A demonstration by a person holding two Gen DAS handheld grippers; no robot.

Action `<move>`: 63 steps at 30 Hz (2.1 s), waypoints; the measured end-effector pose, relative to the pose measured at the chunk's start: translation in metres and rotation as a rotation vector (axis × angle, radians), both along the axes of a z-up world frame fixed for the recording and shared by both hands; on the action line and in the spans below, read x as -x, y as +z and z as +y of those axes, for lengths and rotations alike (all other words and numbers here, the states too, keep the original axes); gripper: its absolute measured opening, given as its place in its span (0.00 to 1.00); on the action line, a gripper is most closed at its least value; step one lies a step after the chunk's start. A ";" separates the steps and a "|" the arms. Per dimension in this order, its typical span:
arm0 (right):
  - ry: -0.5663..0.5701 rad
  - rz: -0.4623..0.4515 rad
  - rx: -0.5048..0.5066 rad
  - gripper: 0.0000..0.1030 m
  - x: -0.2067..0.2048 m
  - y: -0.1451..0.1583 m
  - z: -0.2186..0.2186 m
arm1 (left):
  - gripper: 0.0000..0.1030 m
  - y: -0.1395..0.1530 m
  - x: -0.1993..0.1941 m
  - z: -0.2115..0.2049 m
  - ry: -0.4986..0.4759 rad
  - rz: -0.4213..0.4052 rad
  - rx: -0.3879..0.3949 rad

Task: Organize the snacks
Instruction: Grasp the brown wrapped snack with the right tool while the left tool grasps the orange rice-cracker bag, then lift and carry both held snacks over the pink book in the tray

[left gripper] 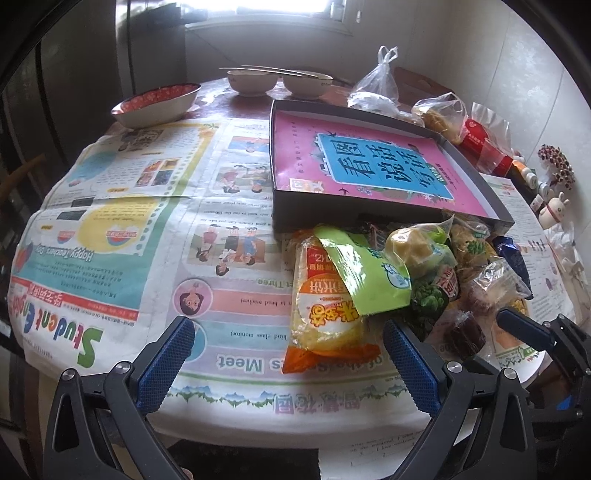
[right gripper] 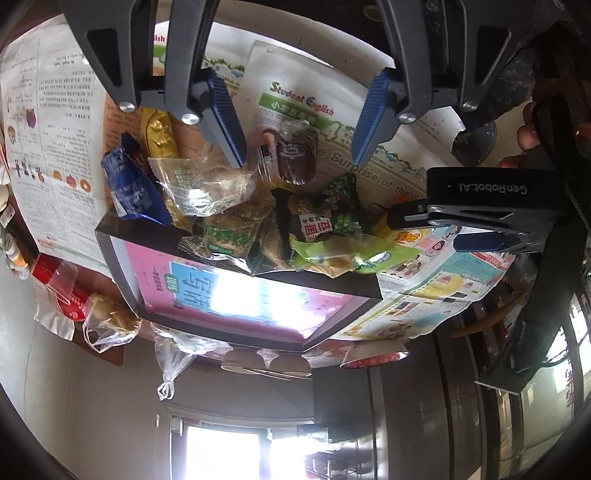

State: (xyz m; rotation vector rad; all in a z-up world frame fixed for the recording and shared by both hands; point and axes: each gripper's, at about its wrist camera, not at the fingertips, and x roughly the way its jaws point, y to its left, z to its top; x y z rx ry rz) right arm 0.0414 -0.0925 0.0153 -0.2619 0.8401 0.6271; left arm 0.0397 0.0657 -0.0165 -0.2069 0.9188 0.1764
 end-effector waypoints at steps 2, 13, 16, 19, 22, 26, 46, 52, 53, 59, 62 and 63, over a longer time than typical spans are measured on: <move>0.003 -0.002 0.005 0.45 0.000 0.000 0.001 | 0.97 0.000 -0.002 0.002 0.004 0.001 0.000; 0.035 0.019 -0.006 0.38 0.001 -0.001 0.003 | 0.82 -0.007 -0.012 0.006 -0.020 0.018 0.020; 0.029 0.025 -0.008 0.38 -0.002 -0.002 0.003 | 0.78 -0.009 -0.014 0.003 -0.031 0.022 0.016; 0.031 0.026 -0.001 0.37 -0.005 -0.005 0.007 | 0.71 -0.008 -0.015 0.003 -0.041 0.017 0.027; 0.037 0.033 0.006 0.34 -0.008 -0.008 0.010 | 0.63 -0.007 -0.016 0.002 -0.052 0.011 0.029; 0.048 0.068 0.015 0.28 -0.013 -0.017 0.017 | 0.56 -0.007 -0.018 0.004 -0.066 0.003 0.036; -0.020 0.087 -0.127 0.26 -0.022 0.003 -0.017 | 0.34 0.016 0.007 0.042 -0.016 -0.094 0.117; -0.038 0.065 -0.162 0.26 -0.027 0.017 -0.025 | 0.34 0.029 0.006 0.045 -0.013 -0.124 0.121; -0.044 0.061 -0.165 0.26 -0.028 0.018 -0.026 | 0.34 0.031 0.006 0.044 -0.016 -0.127 0.122; -0.087 0.027 -0.198 0.26 -0.042 0.035 -0.038 | 0.34 0.044 -0.005 0.036 -0.036 -0.152 0.117; -0.105 0.017 -0.209 0.26 -0.052 0.039 -0.044 | 0.34 0.048 -0.013 0.032 -0.046 -0.160 0.113; -0.113 0.011 -0.211 0.26 -0.055 0.041 -0.045 | 0.34 0.050 -0.016 0.031 -0.050 -0.164 0.113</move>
